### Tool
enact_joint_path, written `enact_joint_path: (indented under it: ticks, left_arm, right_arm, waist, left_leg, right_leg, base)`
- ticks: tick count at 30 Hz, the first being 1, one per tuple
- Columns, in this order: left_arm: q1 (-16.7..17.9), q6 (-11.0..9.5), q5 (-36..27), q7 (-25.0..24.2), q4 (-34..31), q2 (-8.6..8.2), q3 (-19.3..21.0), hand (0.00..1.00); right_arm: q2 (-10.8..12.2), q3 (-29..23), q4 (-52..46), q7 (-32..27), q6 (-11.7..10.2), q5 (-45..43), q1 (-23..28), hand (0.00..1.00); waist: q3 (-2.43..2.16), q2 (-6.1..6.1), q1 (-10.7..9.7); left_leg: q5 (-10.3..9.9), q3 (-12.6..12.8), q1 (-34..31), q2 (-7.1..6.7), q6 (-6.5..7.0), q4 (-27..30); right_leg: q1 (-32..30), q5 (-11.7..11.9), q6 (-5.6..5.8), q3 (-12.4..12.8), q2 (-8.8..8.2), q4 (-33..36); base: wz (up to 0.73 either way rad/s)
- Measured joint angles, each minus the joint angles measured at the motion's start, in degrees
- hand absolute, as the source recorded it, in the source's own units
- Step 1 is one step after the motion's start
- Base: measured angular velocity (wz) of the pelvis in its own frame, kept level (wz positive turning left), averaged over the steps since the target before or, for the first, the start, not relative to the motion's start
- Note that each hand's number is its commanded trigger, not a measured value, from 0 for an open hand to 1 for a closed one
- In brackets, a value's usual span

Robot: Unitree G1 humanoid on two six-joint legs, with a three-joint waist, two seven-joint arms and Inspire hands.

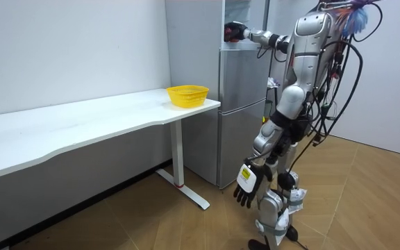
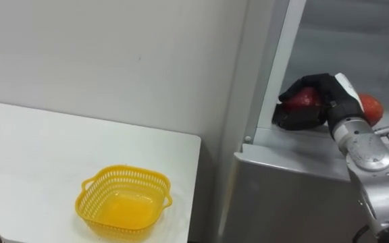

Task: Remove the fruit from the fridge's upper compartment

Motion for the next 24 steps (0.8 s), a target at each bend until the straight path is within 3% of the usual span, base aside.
enact_joint_path:
  ticks: [4, 7, 11, 15, 19, 22, 24]
  left_arm:
    - [0.0, 0.0, 0.1, 0.1, 0.0, -0.09, -0.8, 0.0]
    - [-0.1, -0.1, -0.1, 1.0, 0.0, -0.08, -1.8, 0.0]
    - [-0.3, -0.7, -0.3, 1.2, 0.4, -0.26, -3.1, 0.0]
    - [-0.2, -1.1, -0.3, 1.9, 1.1, -0.34, -4.0, 0.0]
    - [0.2, -1.8, -0.3, 2.3, 1.6, -0.71, -4.5, 0.0]
    - [0.2, -3.2, -0.3, 3.0, 1.6, -1.07, -4.5, 0.0]
    - [0.3, -3.9, -0.4, 3.3, 1.6, -1.3, -4.5, 0.0]
  right_arm:
    - [0.5, -0.1, -9.4, -2.7, 0.6, -1.7, 5.0, 1.0]
    - [2.6, -0.3, -15.7, -5.5, 1.1, -5.0, 8.3, 1.0]
    - [3.2, -0.7, -21.3, -6.9, 1.3, -5.1, 12.1, 1.0]
    - [4.9, -0.9, -28.4, -8.1, 1.4, -5.4, 16.2, 1.0]
    - [7.9, 0.1, -37.4, -6.9, 1.4, -4.8, 21.5, 1.0]
    - [11.5, 0.1, -43.4, -7.0, 1.1, -4.4, 24.8, 1.0]
    - [12.5, 0.5, -45.9, -7.4, 0.4, -4.4, 25.4, 1.0]
  waist:
    - [-0.34, 0.93, 0.0]
    - [-0.31, 1.24, 0.0]
    - [-0.28, 1.24, -0.1]
    - [0.07, 1.4, -0.6]
    - [0.52, 2.06, -1.3]
    - [0.51, 2.17, -1.3]
    - [0.46, 2.27, -1.2]
  left_leg:
    - [0.1, 0.7, 0.0, 0.19, -0.11, -0.5]
    - [0.1, 1.2, 0.1, 0.3, -0.11, -0.5]
    - [0.1, 1.8, 0.2, 0.34, -0.12, -0.5]
    - [0.1, 2.0, 0.2, 0.34, -0.11, -0.8]
    - [0.1, 2.2, 0.1, 0.3, -0.12, -1.5]
    - [0.1, 2.3, -0.6, 0.28, -0.11, -1.1]
    - [0.1, 2.3, -0.9, 0.24, -0.11, -0.8]
  right_leg:
    - [-0.8, 0.0, 0.0, 0.1, 0.05, 0.7]
    - [-1.2, 0.0, 0.0, 1.3, 0.28, 0.7]
    - [-1.2, 0.0, -0.01, 1.6, 0.28, 0.7]
    - [-1.5, 0.0, -0.01, 2.3, 0.36, 0.7]
    - [-2.0, 0.0, -0.03, 2.7, 0.37, 0.7]
    - [-2.7, 0.0, -0.03, 2.7, 0.34, 0.7]
    - [-2.9, 0.0, -0.04, 2.8, 0.34, 0.7]
  base:
    - [-0.1]
    - [-0.18]
    - [-0.09]
    - [-0.02]
    - [-0.03]
    - [0.0]
    - [0.0]
